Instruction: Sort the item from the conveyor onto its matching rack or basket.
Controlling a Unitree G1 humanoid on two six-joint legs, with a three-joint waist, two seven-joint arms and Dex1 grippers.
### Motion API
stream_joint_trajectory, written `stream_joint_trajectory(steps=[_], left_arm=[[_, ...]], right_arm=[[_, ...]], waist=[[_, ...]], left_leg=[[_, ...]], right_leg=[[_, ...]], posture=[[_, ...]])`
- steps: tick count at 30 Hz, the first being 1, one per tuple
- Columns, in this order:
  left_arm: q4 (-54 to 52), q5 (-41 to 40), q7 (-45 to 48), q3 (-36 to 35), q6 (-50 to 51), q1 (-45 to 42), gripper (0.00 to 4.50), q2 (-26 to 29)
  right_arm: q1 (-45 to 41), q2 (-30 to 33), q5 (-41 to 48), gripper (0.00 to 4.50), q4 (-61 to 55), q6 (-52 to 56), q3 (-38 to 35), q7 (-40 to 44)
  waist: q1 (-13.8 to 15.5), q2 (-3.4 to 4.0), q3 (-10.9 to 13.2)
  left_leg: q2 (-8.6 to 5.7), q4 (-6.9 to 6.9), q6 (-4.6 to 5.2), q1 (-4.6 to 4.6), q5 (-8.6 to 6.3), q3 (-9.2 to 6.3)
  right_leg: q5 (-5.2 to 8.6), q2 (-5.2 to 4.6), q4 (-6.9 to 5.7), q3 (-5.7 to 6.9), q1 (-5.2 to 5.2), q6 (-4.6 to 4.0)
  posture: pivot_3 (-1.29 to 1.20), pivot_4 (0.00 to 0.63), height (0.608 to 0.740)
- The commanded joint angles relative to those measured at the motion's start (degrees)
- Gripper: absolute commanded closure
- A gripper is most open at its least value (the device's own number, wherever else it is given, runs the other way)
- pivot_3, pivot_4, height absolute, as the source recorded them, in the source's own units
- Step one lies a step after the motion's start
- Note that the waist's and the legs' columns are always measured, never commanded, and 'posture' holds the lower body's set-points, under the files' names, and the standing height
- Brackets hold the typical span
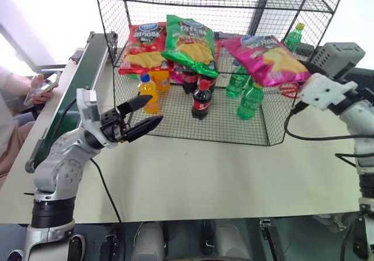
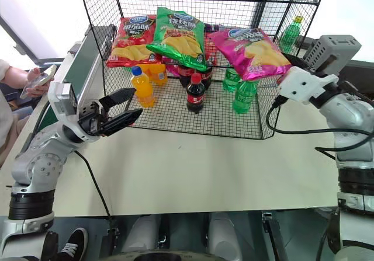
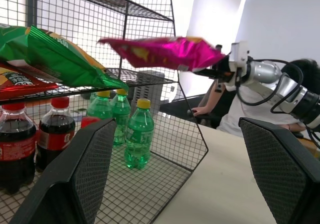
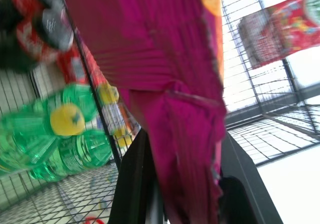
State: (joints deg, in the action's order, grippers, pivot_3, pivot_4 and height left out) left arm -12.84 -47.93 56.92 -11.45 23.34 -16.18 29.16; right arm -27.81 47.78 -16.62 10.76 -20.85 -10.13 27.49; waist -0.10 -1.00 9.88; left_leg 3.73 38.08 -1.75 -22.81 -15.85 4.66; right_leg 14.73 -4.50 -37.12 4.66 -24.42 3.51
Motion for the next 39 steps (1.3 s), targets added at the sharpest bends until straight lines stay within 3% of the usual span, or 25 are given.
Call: stream_joint_trajectory(steps=[1, 9, 20, 29, 39], left_arm=[[-3.3, 1.6, -0.6, 0.1, -1.6, 0.4, 0.34, 0.5], [-5.4, 5.3, -3.2, 0.3, -5.5, 1.1, 0.34, -1.1], [-7.7, 5.4, -6.7, 2.4, -5.8, 1.0, 0.34, -4.6], [-7.6, 5.7, -7.4, 3.2, -6.4, 1.3, 0.34, -5.4], [-7.6, 6.0, -7.6, 3.7, -7.0, 1.7, 0.34, -6.1]], right_arm=[[-4.7, 0.6, -3.0, 4.25, 0.3, 5.4, 0.9, -3.5], [-9.5, -2.7, -6.3, 4.25, 0.3, 17.1, 5.0, -6.7], [-11.6, -5.3, -6.9, 4.25, 0.4, 22.5, 8.5, -8.2], [-13.4, -4.5, -4.6, 0.12, -0.2, 26.7, 8.5, -4.6], [-15.5, 2.6, 4.2, 0.04, -4.1, 34.3, 7.0, 11.0]], waist=[[-0.4, 0.00, 0.0], [-0.6, 0.03, 0.0], [-0.5, 0.03, 0.0], [-0.6, 0.03, 0.0], [-0.5, 0.03, 0.0]], left_leg=[[0.00, 0.00, -0.01, 0.00, 0.01, 0.00], [-0.01, 0.00, -0.03, -0.02, 0.02, 0.00], [-0.01, 0.00, -0.03, -0.03, 0.02, -0.01], [-0.01, 0.00, -0.03, -0.02, 0.02, -0.01], [-0.01, 0.00, -0.02, -0.04, 0.02, -0.02]], right_leg=[[0.00, 0.00, 0.00, 0.00, 0.00, 0.00], [0.00, -0.03, 0.00, 0.01, 0.00, 0.00], [-0.01, -0.04, 0.00, 0.01, -0.01, 0.01], [-0.01, -0.02, -0.01, 0.01, -0.01, 0.01], [-0.01, -0.04, 0.00, 0.02, 0.00, 0.01]], posture=[[0.00, 0.150, 0.740], [0.00, 0.150, 0.740], [0.00, 0.150, 0.740], [0.00, 0.150, 0.740], [0.00, 0.150, 0.740]])
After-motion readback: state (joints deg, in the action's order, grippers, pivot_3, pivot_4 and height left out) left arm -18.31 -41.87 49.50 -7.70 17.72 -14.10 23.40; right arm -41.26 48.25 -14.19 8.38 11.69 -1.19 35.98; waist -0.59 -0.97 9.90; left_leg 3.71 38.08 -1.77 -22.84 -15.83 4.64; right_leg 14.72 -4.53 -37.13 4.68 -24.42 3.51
